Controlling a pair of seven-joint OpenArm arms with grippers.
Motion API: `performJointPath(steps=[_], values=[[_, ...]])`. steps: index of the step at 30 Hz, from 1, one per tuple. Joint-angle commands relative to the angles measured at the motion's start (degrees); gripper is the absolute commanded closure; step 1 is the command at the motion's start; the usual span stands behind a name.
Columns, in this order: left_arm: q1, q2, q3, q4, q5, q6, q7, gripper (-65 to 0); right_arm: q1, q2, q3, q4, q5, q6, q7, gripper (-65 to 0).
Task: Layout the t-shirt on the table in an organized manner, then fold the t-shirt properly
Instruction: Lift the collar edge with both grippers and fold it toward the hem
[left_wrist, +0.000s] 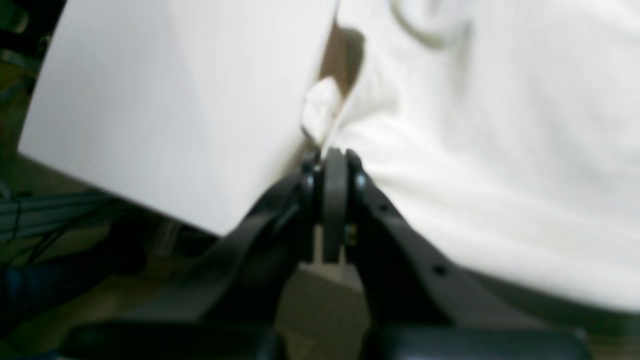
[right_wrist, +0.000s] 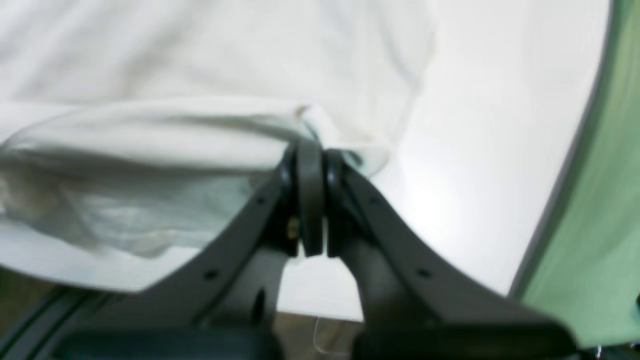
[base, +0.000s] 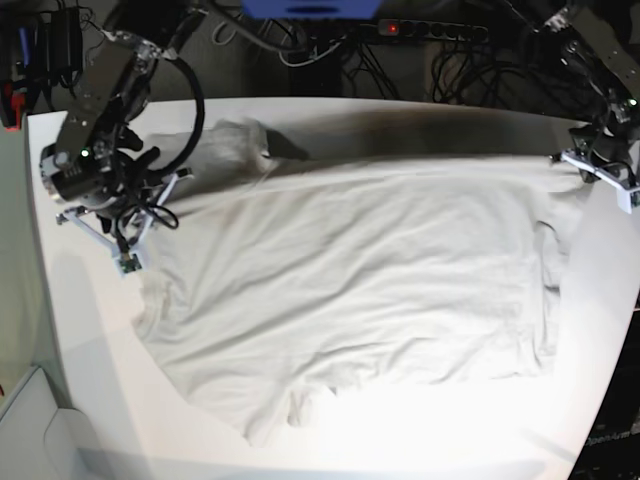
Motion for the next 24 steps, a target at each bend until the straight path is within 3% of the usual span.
performJointPath(steps=[1, 10, 15, 24], values=[[-1.2, -1.6, -0.2, 0.8, -0.4, 0.4, -0.5, -0.1, 1.4, 0.2, -0.1, 0.9, 0.5, -0.2, 0.8, 0.0], [-7.2, -3.2, 0.1, 0.7, -0.3, 0.5, 0.2, -0.1, 4.6, 0.6, -0.1, -1.3, 0.5, -0.2, 1.2, 0.0], [-8.5, -4.1, 4.2, -1.4, -0.2, 0.5, 0.1, -0.1, 7.0, 0.9, -0.1, -3.0, 0.5, -0.2, 1.2, 0.0], [-13.0, -5.4, 8.4, -6.7, 10.2, 0.0, -0.6, -0.1, 9.1, 1.7, -0.1, -8.8, 0.4, -0.2, 6.3, 0.0]])
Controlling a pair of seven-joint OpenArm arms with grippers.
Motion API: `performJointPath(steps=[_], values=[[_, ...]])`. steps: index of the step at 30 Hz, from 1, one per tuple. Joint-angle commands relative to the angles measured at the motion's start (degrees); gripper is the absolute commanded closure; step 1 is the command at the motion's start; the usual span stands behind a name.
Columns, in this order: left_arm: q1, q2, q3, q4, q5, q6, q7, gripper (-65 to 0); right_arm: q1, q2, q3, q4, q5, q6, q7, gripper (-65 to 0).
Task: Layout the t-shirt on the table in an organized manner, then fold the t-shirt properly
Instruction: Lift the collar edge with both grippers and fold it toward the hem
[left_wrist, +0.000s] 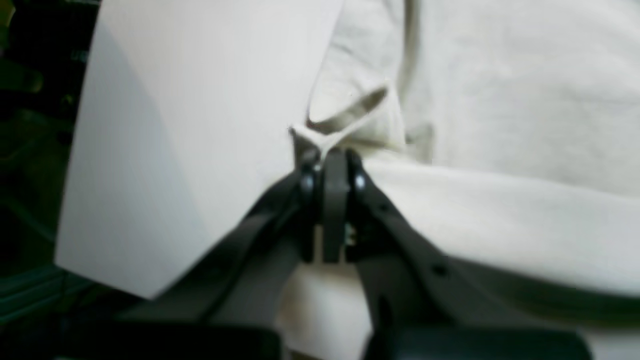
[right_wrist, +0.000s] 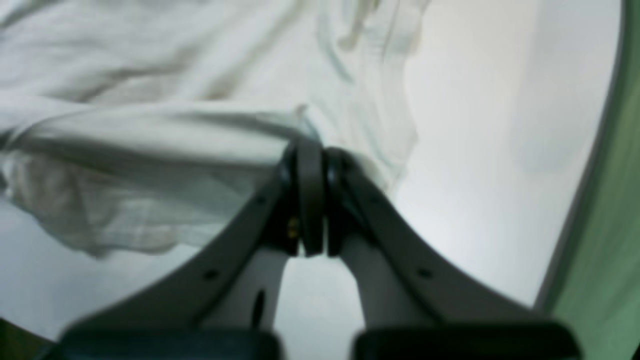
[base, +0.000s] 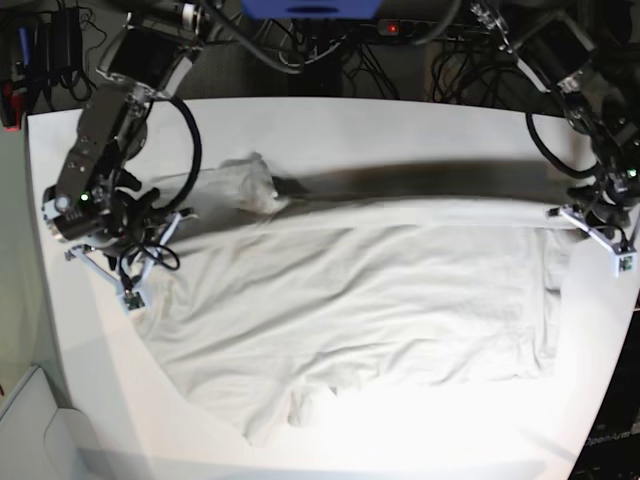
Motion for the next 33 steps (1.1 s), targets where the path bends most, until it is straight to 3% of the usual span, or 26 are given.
performJointPath(steps=[1, 17, 20, 25, 33], values=[[-1.7, -1.1, 0.0, 1.1, 1.2, 0.2, -1.0, -0.1, 1.6, 0.3, -0.1, 0.1, 0.5, -0.2, 1.5, 0.0], [-5.8, -1.2, 0.0, -0.7, 4.5, 0.5, -1.1, -0.1, 11.7, 1.0, -0.1, -11.2, 0.5, -0.2, 2.3, 0.0], [-5.8, -2.7, 0.0, -3.5, 3.9, 0.5, -1.3, -0.1, 12.5, 1.0, -0.1, -12.8, 0.5, -0.2, 3.8, 0.0], [-5.8, -3.0, -0.1, -5.3, 4.3, 0.5, -5.5, -0.1, 13.2, 1.1, -0.1, -15.7, 0.5, -0.2, 7.3, 0.0], [-7.5, -3.0, 0.0, -6.5, 4.4, 0.5, -6.2, -0.1, 15.1, 1.1, -0.1, -18.0, 0.4, -0.2, 7.7, 0.0]])
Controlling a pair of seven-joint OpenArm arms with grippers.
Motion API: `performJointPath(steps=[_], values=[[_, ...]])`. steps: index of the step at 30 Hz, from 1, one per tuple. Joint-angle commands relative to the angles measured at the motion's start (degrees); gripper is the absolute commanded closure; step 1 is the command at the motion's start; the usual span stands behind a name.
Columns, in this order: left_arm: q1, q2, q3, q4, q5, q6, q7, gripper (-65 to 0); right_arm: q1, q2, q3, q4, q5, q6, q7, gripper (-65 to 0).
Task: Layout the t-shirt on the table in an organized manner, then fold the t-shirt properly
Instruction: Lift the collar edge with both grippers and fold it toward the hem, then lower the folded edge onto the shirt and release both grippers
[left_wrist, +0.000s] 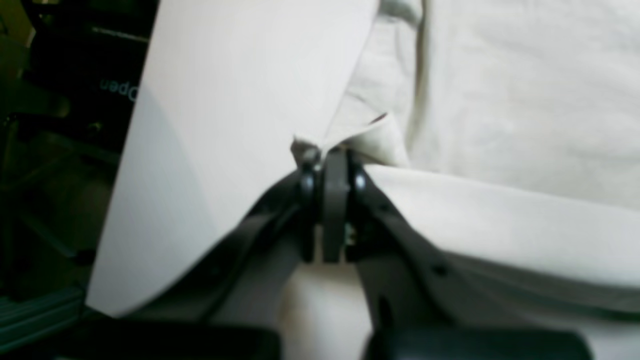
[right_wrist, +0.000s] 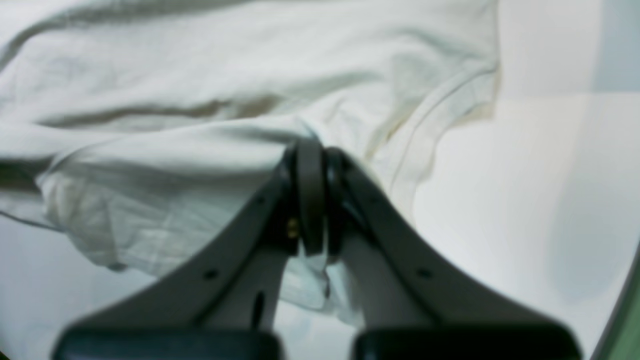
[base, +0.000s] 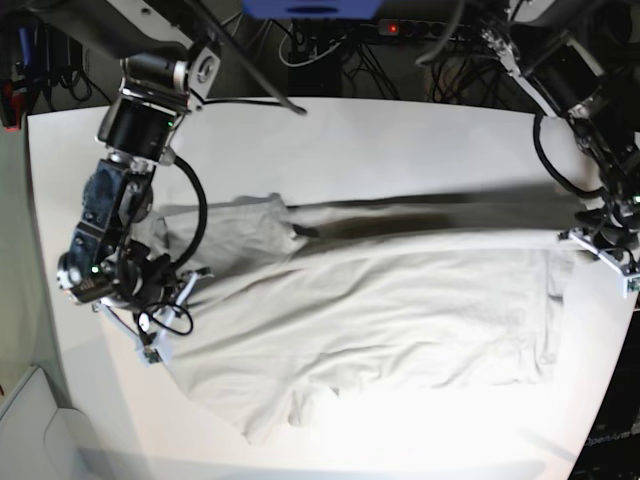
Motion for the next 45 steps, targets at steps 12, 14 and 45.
performJointPath(steps=[12, 14, 45], values=[[-1.6, -1.1, -0.1, -1.3, -0.3, 0.4, -0.9, -27.5, 1.2, 3.1, -5.9, 1.0, 0.6, -0.2, 0.9, -3.6], [-1.6, -1.1, -0.2, -1.1, -0.3, 0.4, -1.0, -36.3, 0.6, 3.5, -8.3, 1.1, 0.6, -0.2, 0.9, -10.0], [10.1, 4.9, -8.9, 8.8, -0.9, 0.3, -2.8, -62.4, -7.1, 6.9, -0.1, 5.5, 0.5, -0.2, 1.3, -32.8]])
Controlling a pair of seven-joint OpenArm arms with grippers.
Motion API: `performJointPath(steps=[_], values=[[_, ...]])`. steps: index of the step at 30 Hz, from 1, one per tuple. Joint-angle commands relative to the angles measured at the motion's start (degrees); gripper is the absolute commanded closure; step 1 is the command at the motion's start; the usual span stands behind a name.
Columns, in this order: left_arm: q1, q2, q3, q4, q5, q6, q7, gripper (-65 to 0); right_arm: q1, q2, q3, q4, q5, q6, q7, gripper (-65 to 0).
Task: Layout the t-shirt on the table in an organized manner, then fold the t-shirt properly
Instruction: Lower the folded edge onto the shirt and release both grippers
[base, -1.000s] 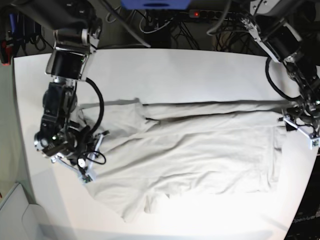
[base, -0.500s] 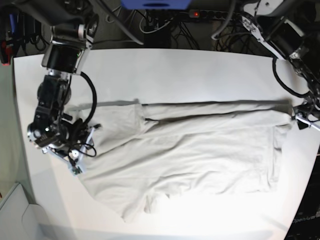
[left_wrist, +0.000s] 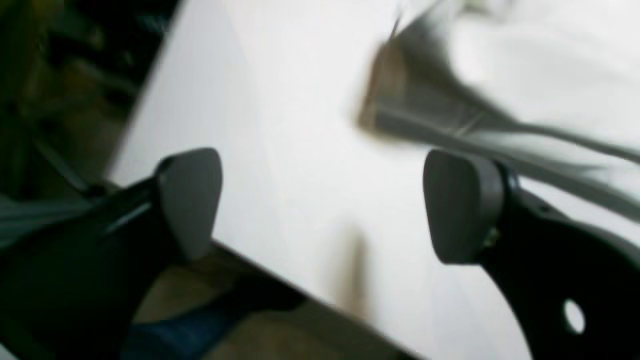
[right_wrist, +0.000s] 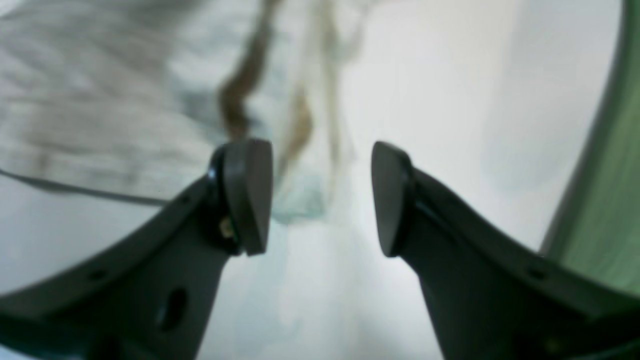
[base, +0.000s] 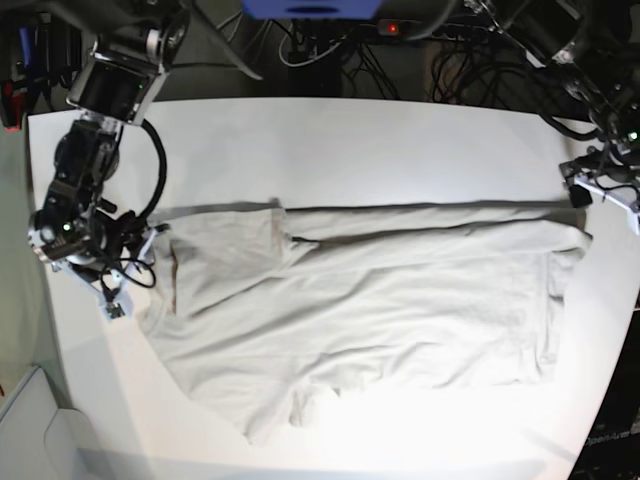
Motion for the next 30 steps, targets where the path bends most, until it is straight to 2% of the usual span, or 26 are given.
performJointPath(steps=[1, 5, 10, 21, 24, 26, 30], values=[[-0.8, -0.9, 0.0, 0.0, -0.5, -0.3, -2.2, -62.4, 1.5, 0.7, -0.4, 0.7, 0.9, -0.2, 1.3, -32.8], [-1.8, -0.7, -1.4, -3.3, -0.5, -0.3, -6.3, -62.4, 1.1, 1.1, -0.4, 0.4, 0.9, -0.2, 1.3, -32.8], [-4.4, -1.2, -1.4, -7.9, -0.4, -0.2, -6.9, -62.3, 0.8, 1.1, -0.4, 0.4, 0.9, -0.2, 1.3, -32.7], [-11.8, -4.8, -0.9, -20.0, -0.2, -0.2, -7.0, -62.1, 0.5, 1.3, -0.4, 0.4, 0.9, -0.2, 1.3, -32.7], [-12.7, -5.6, 2.5, -22.8, 0.1, -0.2, -9.6, -61.8, 0.1, 1.6, -0.4, 0.5, 0.9, -0.2, 1.3, -32.7], [-12.7, -5.7, 5.2, -24.0, 0.1, -0.2, -11.3, -57.5, 0.0, 1.6, -0.4, 0.5, 0.9, -0.2, 1.3, -32.7], [-12.7, -6.0, 6.3, -25.6, -0.2, -0.2, -12.0, -38.5, 0.0, 1.7, -0.4, 0.5, 0.9, -0.2, 1.3, -32.7]])
